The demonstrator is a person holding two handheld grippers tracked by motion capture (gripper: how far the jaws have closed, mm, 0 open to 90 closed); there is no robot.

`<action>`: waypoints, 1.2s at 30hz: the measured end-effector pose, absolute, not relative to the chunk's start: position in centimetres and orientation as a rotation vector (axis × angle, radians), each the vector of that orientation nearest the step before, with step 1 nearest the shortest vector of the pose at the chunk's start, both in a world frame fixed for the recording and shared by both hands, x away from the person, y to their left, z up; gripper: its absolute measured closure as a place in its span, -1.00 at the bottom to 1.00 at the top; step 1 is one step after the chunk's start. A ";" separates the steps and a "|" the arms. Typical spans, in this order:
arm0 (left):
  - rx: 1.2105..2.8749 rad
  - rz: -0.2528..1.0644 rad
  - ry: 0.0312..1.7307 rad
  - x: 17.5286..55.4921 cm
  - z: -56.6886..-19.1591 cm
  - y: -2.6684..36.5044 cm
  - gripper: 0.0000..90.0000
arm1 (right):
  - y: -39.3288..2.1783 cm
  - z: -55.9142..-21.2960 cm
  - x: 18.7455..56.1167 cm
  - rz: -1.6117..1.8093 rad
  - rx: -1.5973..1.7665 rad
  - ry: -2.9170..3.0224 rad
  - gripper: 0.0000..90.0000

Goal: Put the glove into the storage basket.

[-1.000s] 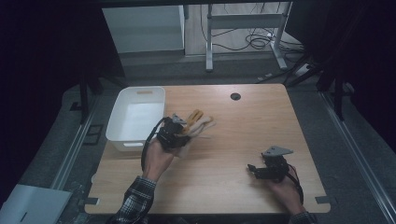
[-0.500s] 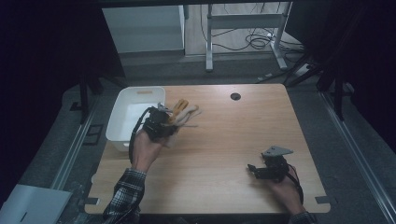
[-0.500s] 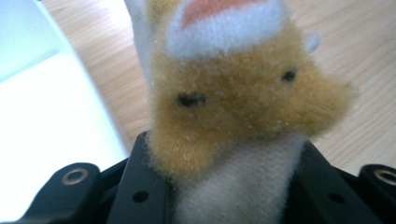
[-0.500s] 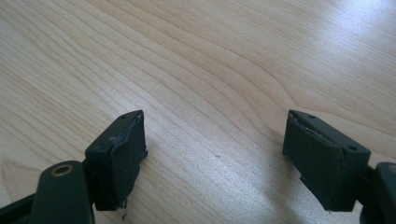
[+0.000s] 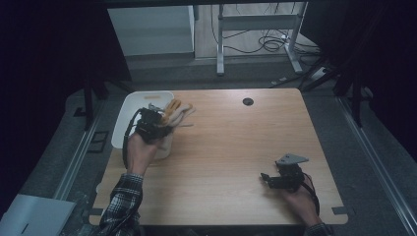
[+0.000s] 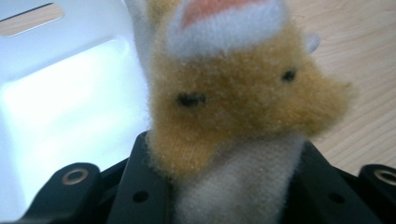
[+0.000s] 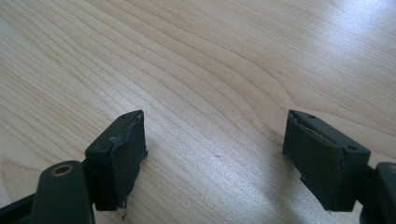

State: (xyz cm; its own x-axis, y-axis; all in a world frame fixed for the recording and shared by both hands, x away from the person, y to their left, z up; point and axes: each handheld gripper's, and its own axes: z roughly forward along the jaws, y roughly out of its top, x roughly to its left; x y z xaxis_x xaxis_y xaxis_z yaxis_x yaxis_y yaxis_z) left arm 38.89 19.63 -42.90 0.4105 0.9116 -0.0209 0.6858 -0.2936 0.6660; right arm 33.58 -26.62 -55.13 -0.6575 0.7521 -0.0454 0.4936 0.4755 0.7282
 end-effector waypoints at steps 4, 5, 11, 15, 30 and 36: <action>2.055 0.495 1.375 39.0 -42.9 20.5 0.53 | -26.6 -55.1 33.6 0.995 1.047 2.367 -0.52; 2.052 0.496 1.380 39.1 -42.9 20.7 0.53 | -26.6 -55.1 33.6 0.995 1.046 2.367 -0.52; 2.019 0.506 1.422 39.5 -43.1 22.0 0.53 | -26.6 -55.1 33.6 0.995 1.046 2.368 -0.52; 2.004 0.515 1.457 39.9 -43.4 22.9 0.53 | -26.6 -55.1 33.6 0.995 1.046 2.367 -0.52; 1.941 0.559 1.560 42.6 -45.2 25.7 0.51 | -26.6 -55.1 33.6 0.995 1.050 2.368 -0.52; 1.948 0.574 1.577 44.1 -46.2 25.7 0.50 | -26.6 -55.1 33.6 0.996 1.050 2.369 -0.53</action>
